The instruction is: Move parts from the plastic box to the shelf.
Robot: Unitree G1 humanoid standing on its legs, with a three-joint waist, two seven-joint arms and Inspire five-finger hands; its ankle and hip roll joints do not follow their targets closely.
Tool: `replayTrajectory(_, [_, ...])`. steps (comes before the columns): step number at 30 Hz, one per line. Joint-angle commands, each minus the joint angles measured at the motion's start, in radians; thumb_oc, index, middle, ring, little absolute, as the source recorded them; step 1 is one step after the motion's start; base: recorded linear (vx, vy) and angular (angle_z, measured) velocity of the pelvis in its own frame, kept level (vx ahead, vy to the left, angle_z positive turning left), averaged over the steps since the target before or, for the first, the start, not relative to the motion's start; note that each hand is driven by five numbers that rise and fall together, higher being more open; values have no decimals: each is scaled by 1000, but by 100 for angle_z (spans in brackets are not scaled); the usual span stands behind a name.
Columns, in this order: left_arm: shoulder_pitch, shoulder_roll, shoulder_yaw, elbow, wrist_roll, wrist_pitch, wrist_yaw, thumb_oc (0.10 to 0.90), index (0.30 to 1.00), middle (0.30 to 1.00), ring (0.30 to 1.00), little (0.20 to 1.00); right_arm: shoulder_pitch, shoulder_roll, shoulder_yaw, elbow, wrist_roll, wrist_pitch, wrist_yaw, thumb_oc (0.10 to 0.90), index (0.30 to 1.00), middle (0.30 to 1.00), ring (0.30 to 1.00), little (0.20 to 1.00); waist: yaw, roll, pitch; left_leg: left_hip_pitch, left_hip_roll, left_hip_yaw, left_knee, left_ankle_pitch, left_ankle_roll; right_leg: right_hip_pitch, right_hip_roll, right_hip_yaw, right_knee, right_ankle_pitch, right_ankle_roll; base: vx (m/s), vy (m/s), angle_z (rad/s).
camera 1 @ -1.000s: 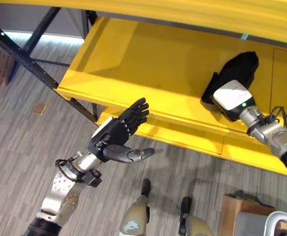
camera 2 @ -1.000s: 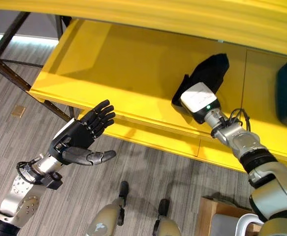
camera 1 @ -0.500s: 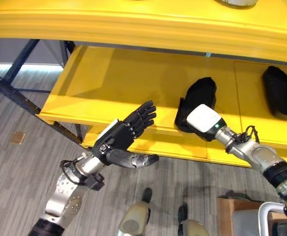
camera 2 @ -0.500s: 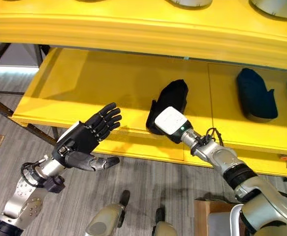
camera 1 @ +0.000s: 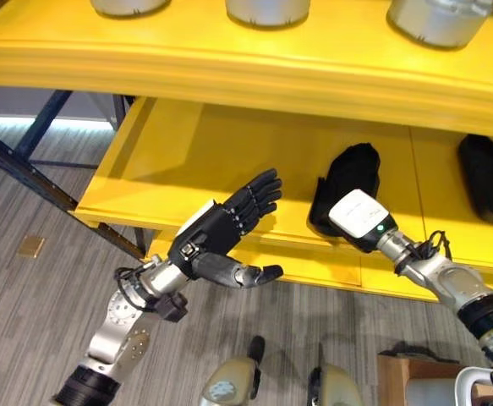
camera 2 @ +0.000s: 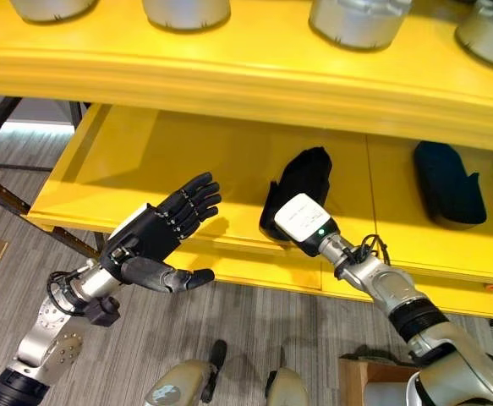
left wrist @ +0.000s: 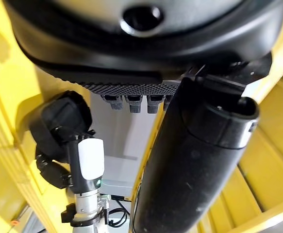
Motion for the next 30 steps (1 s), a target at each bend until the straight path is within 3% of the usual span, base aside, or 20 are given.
replayTrajectory(1, [23,-6,-21,-69,-22,-98,0,900,1000,1000,1000,1000,-79,-19,-7,-47,62,14,-60,400,300,300,300,300,-34,-4,-145,10,14,59,-69,-10,-13,37,54,-18,-295,148,-17,133,-190,-31])
replayTrajectory(2, [21,-3,-19,-63,-22,-99,3,900,1000,1000,1000,1000,-91,-18,3,-59,78,22,-45,400,300,300,300,300,-43,-8,-144,32,22,59,-80,-21,-20,24,38,4,-359,202,-3,135,-199,-22])
replayTrajectory(5, [23,-12,-18,-51,-12,-104,5,900,1000,1000,1000,1000,-122,6,15,-51,97,30,-22,400,300,300,300,300,-46,-17,-144,77,52,70,-98,-53,-35,9,16,25,-434,251,23,111,-166,-7])
replayTrajectory(11, [34,-27,-25,-55,-11,-128,-2,900,1000,1000,1000,1000,-104,-15,16,-51,62,-19,-51,400,300,300,300,300,-40,-32,-177,80,75,78,-114,-43,-61,77,34,-2,-495,194,30,38,-105,11])
replayTrajectory(17, [29,-31,-26,-59,-37,-130,12,900,1000,1000,1000,1000,-151,-45,62,-80,95,-26,-41,400,300,300,300,300,-32,-37,-201,101,126,50,-139,-15,-104,138,58,-32,-497,132,0,84,-166,1])
replayTrajectory(30, [65,-35,-37,-78,-33,-89,50,900,1000,1000,1000,1000,-247,-40,128,-17,85,-64,-47,400,300,300,300,300,-4,-19,-202,94,161,11,-134,15,-140,174,76,-68,-503,105,-33,82,-78,2])
